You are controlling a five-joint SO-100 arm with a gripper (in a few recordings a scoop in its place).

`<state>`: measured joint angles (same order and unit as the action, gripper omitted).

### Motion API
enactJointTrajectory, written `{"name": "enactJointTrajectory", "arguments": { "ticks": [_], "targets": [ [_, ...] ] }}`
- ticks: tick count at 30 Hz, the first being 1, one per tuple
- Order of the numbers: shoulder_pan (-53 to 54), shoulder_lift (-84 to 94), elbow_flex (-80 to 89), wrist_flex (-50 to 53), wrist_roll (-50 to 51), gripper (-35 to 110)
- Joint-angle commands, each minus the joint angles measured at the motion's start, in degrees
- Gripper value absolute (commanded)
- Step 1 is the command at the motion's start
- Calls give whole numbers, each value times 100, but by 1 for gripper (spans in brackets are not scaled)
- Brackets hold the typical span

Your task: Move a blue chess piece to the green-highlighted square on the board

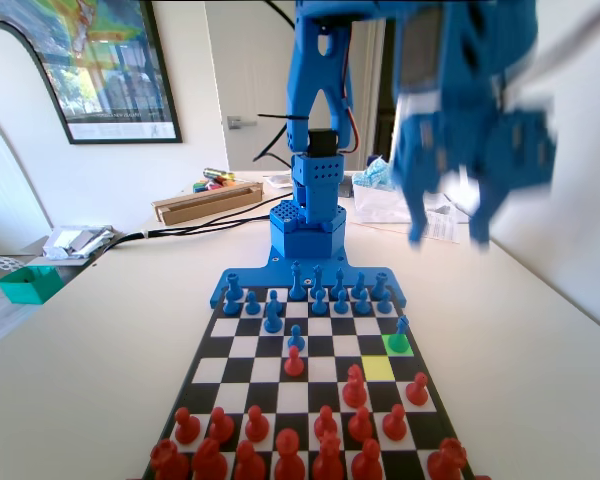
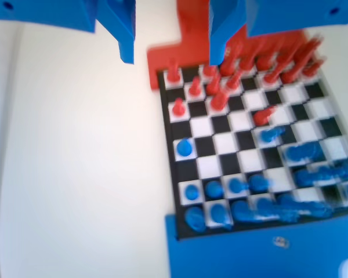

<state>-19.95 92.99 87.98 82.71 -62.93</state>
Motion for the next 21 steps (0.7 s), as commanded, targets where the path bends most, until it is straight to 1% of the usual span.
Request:
{"name": "enactJointTrajectory", "arguments": {
  "ticks": [1,8,12,15,21],
  "targets": [
    [176,1389,-870,809,-721,14],
    [1002,2821,-1301,1749,-1881,3],
    [1538,3560,-1169,1960,-2461,1],
    [1837,4201,-703,1969,-2786,1],
    [2241,5924,932,1635,-3270,1]
  ]
}}
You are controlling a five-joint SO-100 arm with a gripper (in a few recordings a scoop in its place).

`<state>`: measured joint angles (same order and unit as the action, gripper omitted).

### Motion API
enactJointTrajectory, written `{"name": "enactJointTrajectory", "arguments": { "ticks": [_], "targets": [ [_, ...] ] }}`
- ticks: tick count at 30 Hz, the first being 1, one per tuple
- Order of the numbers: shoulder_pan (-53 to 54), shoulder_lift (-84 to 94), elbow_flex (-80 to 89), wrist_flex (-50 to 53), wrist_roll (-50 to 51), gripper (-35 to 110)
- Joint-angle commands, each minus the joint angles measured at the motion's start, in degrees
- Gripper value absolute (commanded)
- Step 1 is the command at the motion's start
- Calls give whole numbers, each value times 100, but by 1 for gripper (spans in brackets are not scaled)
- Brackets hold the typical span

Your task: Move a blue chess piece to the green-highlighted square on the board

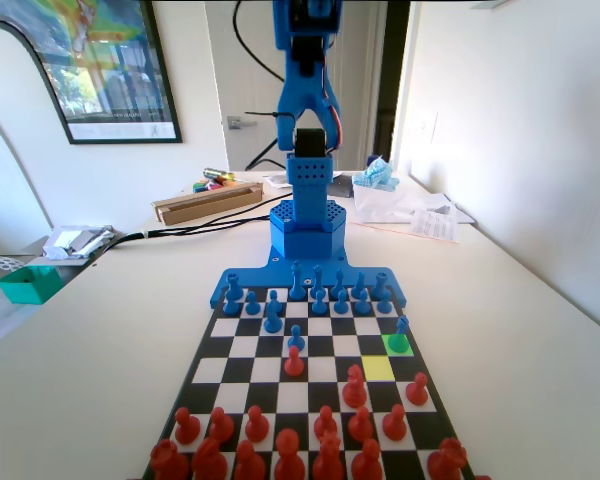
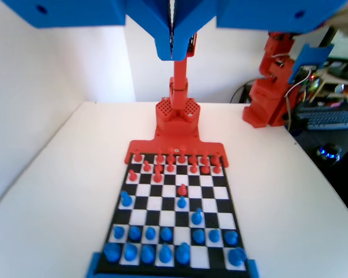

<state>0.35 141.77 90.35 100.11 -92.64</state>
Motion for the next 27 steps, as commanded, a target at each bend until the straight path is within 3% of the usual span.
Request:
{"name": "enactJointTrajectory", "arguments": {
  "ticks": [1,15,27],
  "targets": [
    [229,1327,967,-149,-352,1],
    [185,3313,3331,-1037,-598,1],
    [185,3331,3480,-1011,-650,2]
  ]
}}
